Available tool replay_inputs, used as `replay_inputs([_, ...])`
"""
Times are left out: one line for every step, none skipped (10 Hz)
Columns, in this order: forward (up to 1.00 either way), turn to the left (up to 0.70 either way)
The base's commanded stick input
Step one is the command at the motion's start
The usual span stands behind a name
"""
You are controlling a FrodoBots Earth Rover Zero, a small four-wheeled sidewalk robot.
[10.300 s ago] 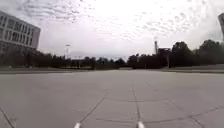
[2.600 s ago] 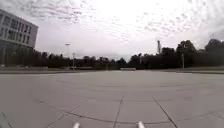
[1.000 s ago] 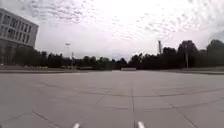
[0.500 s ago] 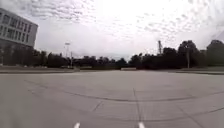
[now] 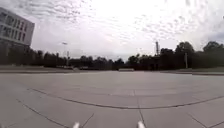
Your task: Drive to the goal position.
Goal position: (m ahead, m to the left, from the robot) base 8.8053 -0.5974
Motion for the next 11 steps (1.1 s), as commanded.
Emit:
replay_inputs([0.70, 0.00])
replay_inputs([0.70, 0.00])
replay_inputs([0.70, 0.00])
replay_inputs([0.70, 0.00])
replay_inputs([0.70, 0.00])
replay_inputs([0.70, 0.00])
replay_inputs([0.70, 0.00])
replay_inputs([0.70, 0.00])
replay_inputs([0.70, 0.00])
replay_inputs([0.70, 0.00])
replay_inputs([0.70, 0.00])
